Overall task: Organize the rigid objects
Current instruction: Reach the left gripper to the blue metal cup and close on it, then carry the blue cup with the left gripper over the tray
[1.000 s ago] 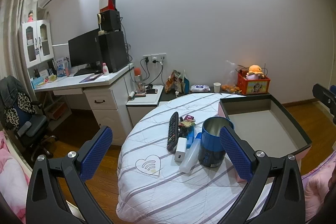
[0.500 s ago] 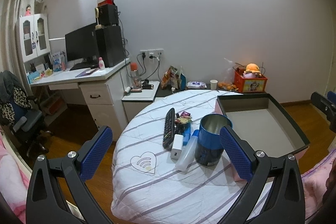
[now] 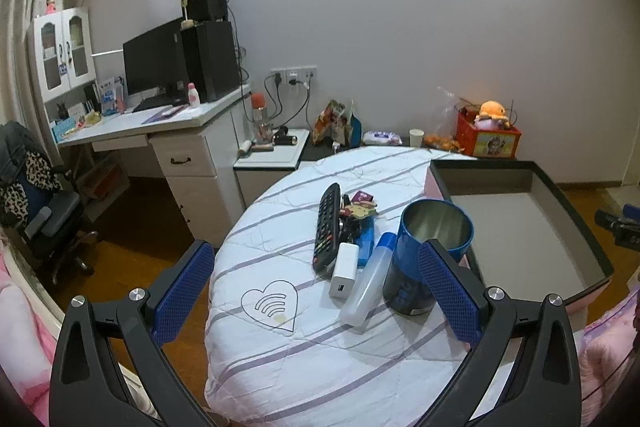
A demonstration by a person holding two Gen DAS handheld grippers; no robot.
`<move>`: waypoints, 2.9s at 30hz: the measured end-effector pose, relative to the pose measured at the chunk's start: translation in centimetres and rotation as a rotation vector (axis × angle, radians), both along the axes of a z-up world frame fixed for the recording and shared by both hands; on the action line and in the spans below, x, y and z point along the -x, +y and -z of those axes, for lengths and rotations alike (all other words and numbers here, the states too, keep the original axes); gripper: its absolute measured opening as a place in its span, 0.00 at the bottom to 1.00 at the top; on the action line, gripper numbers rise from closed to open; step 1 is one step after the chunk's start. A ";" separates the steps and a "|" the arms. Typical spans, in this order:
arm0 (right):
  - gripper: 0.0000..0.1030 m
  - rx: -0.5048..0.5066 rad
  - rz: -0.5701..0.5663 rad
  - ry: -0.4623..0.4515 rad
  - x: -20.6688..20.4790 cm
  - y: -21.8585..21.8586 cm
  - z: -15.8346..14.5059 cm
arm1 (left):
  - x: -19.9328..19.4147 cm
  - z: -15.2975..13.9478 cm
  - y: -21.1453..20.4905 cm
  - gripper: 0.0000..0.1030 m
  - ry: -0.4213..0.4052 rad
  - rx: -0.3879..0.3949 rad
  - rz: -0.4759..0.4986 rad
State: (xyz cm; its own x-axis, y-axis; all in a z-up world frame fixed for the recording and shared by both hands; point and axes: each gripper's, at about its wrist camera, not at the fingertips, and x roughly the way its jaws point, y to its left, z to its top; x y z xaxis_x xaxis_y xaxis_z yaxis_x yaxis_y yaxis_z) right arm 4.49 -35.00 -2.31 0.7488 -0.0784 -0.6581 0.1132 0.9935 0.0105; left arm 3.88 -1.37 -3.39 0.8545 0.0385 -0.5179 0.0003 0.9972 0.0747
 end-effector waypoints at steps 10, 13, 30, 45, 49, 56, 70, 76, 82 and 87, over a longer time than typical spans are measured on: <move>0.48 0.004 -0.064 0.164 -2.5 -0.3 3.7 | -1.5 0.9 0.4 1.00 0.035 0.016 -0.014; 0.34 0.004 -0.081 0.196 -3.0 -0.6 4.5 | -1.7 1.2 0.6 1.00 0.043 0.016 -0.015; 0.08 0.022 -0.115 0.192 -2.9 -1.5 4.3 | -3.5 4.2 0.8 1.00 0.148 0.013 0.036; 0.09 -0.004 -0.119 0.189 -3.0 -1.4 4.3 | -5.9 5.5 -5.7 1.00 0.211 0.046 0.232; 0.10 -0.007 -0.119 0.189 -3.2 -1.3 4.3 | -7.3 6.2 -6.7 1.00 0.218 0.022 0.220; 0.10 -0.004 -0.121 0.190 -3.1 -1.4 4.4 | -8.7 6.9 -7.0 0.73 0.252 0.056 0.232; 0.10 0.040 -0.142 0.199 -3.0 -1.0 4.7 | -8.7 7.3 -7.5 0.66 0.238 0.057 0.265; 0.11 0.029 -0.155 0.197 -2.8 -0.8 4.7 | -7.9 6.5 -7.0 0.66 0.210 0.077 0.250; 0.12 0.038 -0.165 0.200 -2.6 -0.5 4.7 | -7.1 4.4 -6.5 0.66 0.157 0.076 0.236; 0.12 0.036 -0.169 0.204 -2.5 -0.6 4.7 | -6.6 2.8 -6.3 0.66 0.114 0.072 0.234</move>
